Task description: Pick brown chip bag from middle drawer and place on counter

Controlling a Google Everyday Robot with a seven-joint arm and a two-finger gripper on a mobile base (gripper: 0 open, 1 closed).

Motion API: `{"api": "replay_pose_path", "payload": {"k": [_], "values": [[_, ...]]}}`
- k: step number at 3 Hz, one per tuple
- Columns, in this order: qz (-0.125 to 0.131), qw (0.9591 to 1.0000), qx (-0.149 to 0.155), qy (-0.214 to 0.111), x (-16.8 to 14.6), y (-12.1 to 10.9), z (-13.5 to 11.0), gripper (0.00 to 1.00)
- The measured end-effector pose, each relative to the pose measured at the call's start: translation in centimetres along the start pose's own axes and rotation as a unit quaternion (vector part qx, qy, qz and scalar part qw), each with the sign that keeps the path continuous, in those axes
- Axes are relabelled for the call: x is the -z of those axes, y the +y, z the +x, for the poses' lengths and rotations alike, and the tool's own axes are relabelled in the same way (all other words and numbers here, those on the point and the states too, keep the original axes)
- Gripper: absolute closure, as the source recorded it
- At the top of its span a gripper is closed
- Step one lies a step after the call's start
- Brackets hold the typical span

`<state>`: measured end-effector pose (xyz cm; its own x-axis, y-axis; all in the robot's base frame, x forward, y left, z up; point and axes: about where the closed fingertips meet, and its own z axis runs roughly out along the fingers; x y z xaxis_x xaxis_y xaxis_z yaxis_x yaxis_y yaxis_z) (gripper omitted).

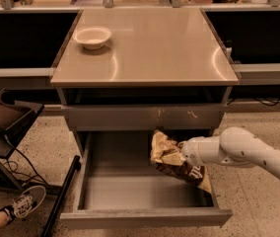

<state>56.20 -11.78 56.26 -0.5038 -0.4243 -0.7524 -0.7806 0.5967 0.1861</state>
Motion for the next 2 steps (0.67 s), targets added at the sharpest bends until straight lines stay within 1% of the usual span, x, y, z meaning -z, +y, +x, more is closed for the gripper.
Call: {"api": "replay_pose_path", "payload": {"k": [1,2], "values": [[0.0,1.0,0.0,0.0,0.0,0.0,0.0,1.0],[0.032,0.9991,0.023,-0.015,3.9,1.4,-3.2,1.0]]}}
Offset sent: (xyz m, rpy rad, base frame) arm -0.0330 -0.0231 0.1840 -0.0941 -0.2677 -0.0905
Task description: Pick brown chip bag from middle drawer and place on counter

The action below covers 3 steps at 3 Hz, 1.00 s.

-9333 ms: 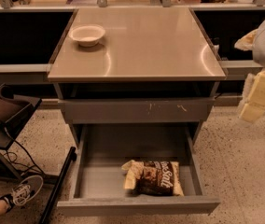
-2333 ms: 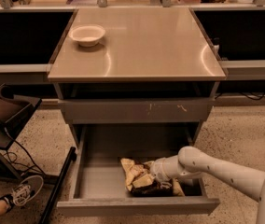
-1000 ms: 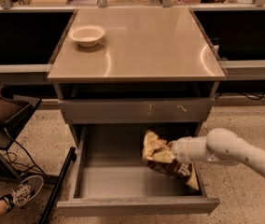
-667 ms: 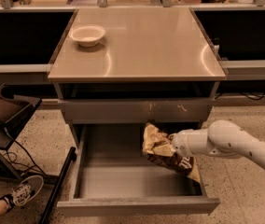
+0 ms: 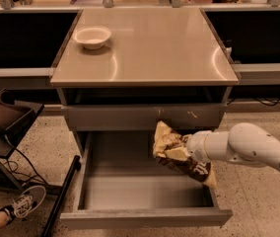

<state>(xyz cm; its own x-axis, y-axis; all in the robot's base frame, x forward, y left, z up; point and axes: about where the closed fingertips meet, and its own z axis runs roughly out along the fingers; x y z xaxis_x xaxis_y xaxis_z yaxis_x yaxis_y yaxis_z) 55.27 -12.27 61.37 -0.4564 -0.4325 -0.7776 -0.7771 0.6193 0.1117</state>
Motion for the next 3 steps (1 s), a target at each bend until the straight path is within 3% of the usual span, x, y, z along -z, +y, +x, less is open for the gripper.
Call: {"api": "replay_pose_path", "payload": {"k": [1,2,3], "values": [[0.064,0.9971,0.011,-0.041,6.9,3.9,-5.6,1.0],[0.144,0.9857,0.029,-0.082,15.0,6.5,-12.7,1.0],[0.191,0.9778,0.04,-0.074,18.9,6.8,-13.4,1.0]]}}
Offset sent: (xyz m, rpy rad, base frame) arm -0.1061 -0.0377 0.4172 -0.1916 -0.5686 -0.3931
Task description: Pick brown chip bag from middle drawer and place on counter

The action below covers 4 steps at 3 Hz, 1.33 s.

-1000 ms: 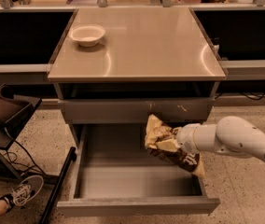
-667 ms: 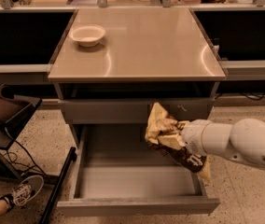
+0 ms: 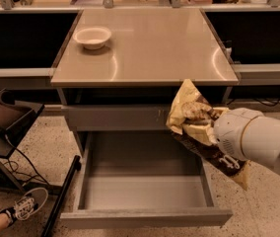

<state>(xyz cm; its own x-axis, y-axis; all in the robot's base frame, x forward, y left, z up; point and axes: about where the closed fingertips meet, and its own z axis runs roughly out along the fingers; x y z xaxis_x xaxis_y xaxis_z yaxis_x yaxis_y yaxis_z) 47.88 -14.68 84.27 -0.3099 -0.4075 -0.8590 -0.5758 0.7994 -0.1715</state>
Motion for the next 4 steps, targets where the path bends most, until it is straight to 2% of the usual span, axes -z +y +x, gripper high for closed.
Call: {"api": "replay_pose_path", "payload": {"k": [1,2,3,4], "values": [[0.0,1.0,0.0,0.0,0.0,0.0,0.0,1.0],[0.011,0.9993,0.022,-0.029,0.0,-2.0,-3.1,1.0],[0.05,0.9945,0.056,-0.073,0.5,-6.9,-10.3,1.0],[0.102,0.9849,0.083,-0.112,0.6,-13.1,-19.7,1.0]]}}
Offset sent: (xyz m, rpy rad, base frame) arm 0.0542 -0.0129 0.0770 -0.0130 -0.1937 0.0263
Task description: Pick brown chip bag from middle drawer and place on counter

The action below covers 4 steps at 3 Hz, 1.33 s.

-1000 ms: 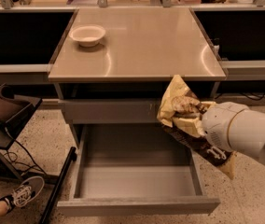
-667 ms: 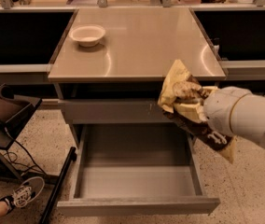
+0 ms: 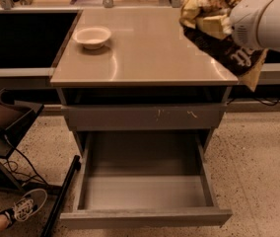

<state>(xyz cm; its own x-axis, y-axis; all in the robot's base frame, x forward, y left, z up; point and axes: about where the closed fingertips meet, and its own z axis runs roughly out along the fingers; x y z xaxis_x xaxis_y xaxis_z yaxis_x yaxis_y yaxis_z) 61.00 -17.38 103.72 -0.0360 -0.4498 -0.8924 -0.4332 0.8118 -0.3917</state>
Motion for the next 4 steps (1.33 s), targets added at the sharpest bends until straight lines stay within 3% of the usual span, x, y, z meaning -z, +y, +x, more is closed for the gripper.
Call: {"api": "replay_pose_path", "payload": {"k": [1,2,3,4], "values": [[-0.005,1.0,0.001,-0.001,-0.1,0.6,-0.1,1.0],[-0.023,0.9995,0.007,-0.022,-2.5,-0.2,-1.5,1.0],[-0.042,0.9985,0.009,-0.033,-7.5,-2.6,-1.9,1.0],[-0.053,0.9984,0.017,-0.005,-13.7,-5.0,-0.7,1.0]]}}
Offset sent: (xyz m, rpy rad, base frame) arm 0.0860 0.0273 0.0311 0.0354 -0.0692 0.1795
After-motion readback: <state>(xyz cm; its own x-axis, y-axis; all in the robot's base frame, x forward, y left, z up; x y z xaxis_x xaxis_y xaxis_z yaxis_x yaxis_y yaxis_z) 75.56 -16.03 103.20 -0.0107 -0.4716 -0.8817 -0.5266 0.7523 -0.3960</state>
